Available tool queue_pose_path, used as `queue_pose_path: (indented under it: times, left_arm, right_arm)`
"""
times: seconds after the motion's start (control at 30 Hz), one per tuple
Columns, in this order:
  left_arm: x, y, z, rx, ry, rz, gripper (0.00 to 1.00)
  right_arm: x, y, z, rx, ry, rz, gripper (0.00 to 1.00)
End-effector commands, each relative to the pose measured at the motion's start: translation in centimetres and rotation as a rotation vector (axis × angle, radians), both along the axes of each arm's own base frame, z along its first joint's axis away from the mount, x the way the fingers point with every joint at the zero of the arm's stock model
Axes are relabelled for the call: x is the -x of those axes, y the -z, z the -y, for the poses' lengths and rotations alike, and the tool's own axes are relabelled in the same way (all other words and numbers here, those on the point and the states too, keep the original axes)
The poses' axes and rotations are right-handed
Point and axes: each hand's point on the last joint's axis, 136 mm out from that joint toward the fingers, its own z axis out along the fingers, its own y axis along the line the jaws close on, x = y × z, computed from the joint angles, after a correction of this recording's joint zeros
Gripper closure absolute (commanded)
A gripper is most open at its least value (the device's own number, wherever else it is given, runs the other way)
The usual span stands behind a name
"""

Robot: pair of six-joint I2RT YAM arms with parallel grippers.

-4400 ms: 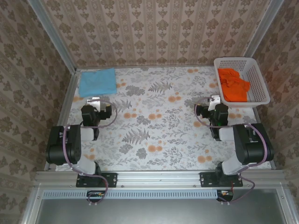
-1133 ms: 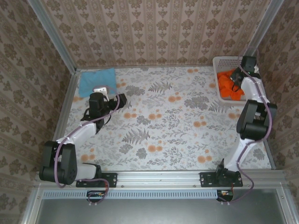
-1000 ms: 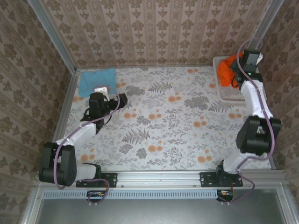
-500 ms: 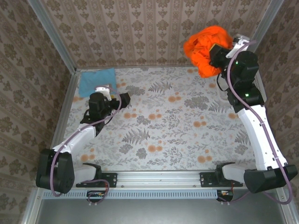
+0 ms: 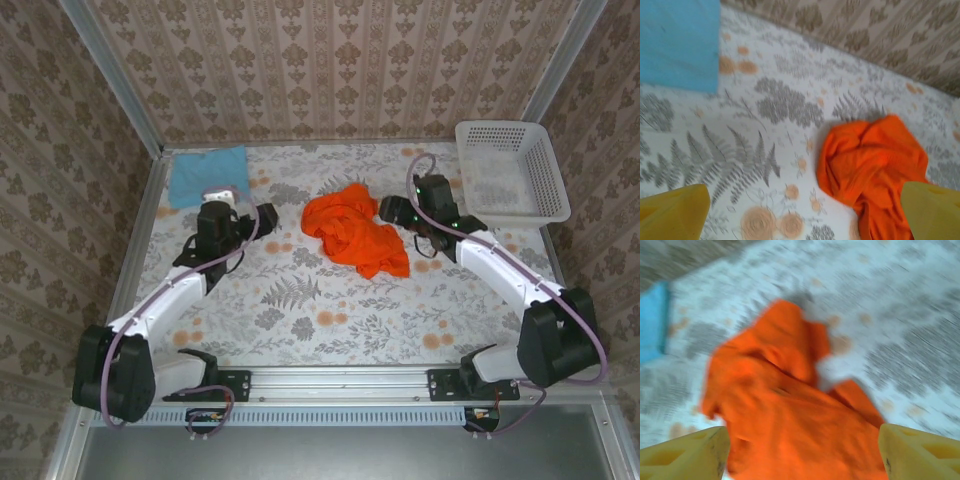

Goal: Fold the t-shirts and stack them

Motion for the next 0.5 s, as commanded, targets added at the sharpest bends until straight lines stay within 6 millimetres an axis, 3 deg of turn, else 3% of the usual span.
queue_pose_path:
  times: [0.0, 0.1, 0.2, 0.33, 0.4, 0.47]
  left_arm:
    - [1.1, 2.4, 2.9, -0.003, 0.075, -0.141, 0.02]
    - [1.6, 5.1, 5.2, -0.011, 0.16, -0.26, 0.08]
    - [1.1, 7.5, 7.8, 0.038, 0.25, -0.372, 0.14]
    - [-0.8, 9.3, 10.9, 0.108, 0.33, -0.464, 0.23]
    - [-1.2, 10.1, 13.2, 0.121, 0.384, -0.492, 0.27]
    - [-2.0, 10.9, 14.1, 0.109, 0.398, -0.505, 0.3]
  right_arm:
    - [1.7, -0.9, 3.2, 0.021, 0.119, 0.038, 0.19]
    - [3.8, 2.0, 2.3, 0.005, 0.045, -0.072, 0.2]
    - [5.2, 5.1, -0.2, -0.058, -0.066, -0.19, 0.25]
    - [4.5, 7.9, -2.9, -0.121, -0.127, -0.279, 0.33]
    - [3.5, 8.2, -4.2, -0.136, -0.144, -0.292, 0.35]
    - [2.6, 8.0, -5.8, -0.128, -0.189, -0.286, 0.36]
